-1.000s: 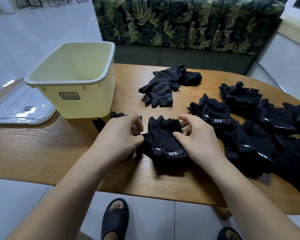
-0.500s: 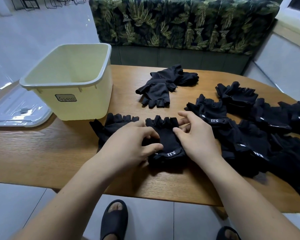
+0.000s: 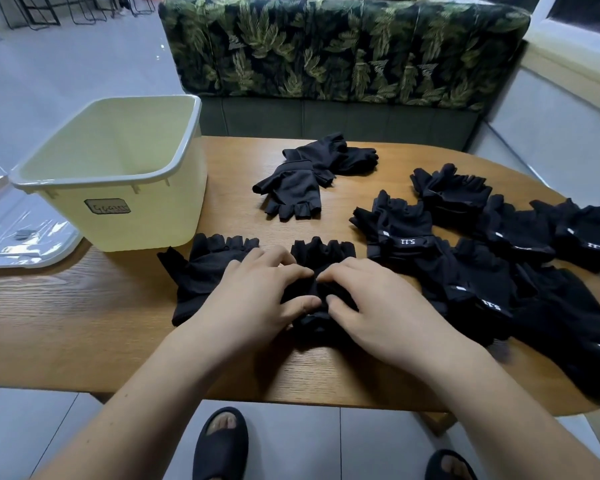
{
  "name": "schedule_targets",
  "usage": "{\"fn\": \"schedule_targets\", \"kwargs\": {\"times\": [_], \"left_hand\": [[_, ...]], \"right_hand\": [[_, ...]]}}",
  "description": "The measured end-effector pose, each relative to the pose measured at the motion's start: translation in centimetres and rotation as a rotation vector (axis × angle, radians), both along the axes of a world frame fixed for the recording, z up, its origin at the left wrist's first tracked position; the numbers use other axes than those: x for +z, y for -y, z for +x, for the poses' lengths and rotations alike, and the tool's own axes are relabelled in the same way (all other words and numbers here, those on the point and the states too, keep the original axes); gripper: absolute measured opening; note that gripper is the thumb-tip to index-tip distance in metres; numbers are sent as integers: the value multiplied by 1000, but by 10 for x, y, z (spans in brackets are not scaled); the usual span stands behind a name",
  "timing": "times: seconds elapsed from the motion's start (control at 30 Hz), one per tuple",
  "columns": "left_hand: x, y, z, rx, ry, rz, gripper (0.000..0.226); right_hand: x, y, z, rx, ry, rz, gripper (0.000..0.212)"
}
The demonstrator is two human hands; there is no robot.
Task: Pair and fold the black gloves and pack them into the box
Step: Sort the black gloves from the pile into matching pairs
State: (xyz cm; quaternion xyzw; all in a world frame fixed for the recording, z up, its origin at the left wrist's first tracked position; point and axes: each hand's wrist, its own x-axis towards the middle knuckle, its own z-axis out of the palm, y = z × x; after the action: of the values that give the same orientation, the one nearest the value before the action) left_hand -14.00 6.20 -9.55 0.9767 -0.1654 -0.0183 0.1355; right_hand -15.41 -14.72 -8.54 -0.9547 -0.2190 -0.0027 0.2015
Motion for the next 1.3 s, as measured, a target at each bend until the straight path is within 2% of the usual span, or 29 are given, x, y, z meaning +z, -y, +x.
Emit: {"fn": "schedule_targets", "kwargs": {"times": [0.1, 0.3, 0.47, 0.57, 0.67, 0.8, 1.0, 1.2, 1.3], "left_hand": [[-1, 18, -5, -46, 7, 8, 59], [-3, 54, -6, -99, -4, -57, 58], [-6, 77, 1, -138, 0, -101, 48], [-2, 75, 7, -145, -87, -187, 44], [11, 64, 13, -136, -200, -333, 26], [24, 53, 37, 55, -122, -498, 7], [24, 31, 92, 263, 10, -503, 5], [30, 15, 143, 377, 190, -401, 17], [32, 7, 158, 522, 94, -476, 38]], "right_hand": [[6, 14, -6, -58, 4, -48, 27], [16, 33, -12, -197, 10, 115, 29], [17, 41, -11, -259, 10, 146, 28], [16, 42, -9, -283, 14, 166, 29], [15, 38, -10, -270, 47, 218, 26], [15, 36, -9, -263, 96, 301, 22], [13, 39, 0, -270, 108, 319, 22], [13, 38, 3, -259, 92, 320, 22], [14, 37, 3, -247, 75, 315, 22]]}}
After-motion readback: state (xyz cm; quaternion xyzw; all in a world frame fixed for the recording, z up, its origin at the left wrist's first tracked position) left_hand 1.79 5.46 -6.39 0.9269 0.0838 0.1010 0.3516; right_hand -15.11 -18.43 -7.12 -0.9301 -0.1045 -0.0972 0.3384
